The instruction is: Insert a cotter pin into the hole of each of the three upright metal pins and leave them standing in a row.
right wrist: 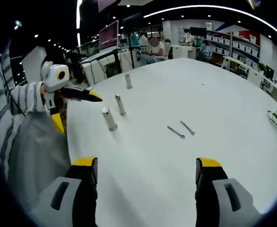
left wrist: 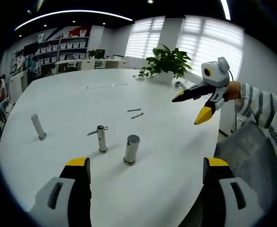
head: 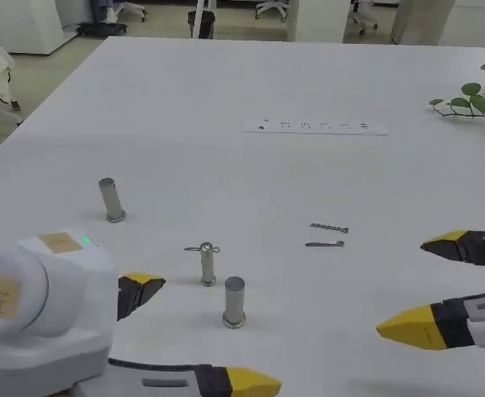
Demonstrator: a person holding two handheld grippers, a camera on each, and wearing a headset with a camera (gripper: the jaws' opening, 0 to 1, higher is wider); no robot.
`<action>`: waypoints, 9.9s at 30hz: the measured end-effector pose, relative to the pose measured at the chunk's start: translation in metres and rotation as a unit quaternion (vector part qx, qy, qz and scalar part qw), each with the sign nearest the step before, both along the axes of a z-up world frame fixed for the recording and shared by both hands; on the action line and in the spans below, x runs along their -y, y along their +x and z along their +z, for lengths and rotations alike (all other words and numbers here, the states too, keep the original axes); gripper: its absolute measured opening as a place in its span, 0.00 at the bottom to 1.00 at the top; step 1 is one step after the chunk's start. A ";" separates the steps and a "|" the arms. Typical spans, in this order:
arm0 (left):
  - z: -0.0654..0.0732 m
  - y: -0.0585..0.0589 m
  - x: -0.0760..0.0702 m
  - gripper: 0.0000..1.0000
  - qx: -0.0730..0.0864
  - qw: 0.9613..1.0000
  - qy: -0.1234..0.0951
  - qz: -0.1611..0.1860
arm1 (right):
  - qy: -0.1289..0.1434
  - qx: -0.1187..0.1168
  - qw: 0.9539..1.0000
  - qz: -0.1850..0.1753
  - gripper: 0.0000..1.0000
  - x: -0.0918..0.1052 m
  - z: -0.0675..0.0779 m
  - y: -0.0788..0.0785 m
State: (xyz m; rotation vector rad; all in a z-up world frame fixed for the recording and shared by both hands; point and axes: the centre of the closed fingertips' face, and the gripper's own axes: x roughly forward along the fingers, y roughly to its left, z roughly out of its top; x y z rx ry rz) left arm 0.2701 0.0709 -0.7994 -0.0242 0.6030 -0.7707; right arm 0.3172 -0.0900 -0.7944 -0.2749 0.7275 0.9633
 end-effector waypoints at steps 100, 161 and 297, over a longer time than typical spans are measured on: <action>-0.009 -0.005 -0.029 0.90 -0.016 1.000 0.026 0.001 | -0.312 -0.050 0.918 0.241 0.05 -0.039 -0.076 0.081; 0.008 -0.014 -0.031 0.80 -0.026 0.999 0.019 0.009 | -0.236 0.090 0.941 0.224 0.03 -0.032 -0.001 0.018; 0.040 -0.019 0.058 0.00 -0.091 0.987 -0.100 -0.085 | -0.114 0.216 0.930 0.275 0.04 -0.100 0.026 -0.073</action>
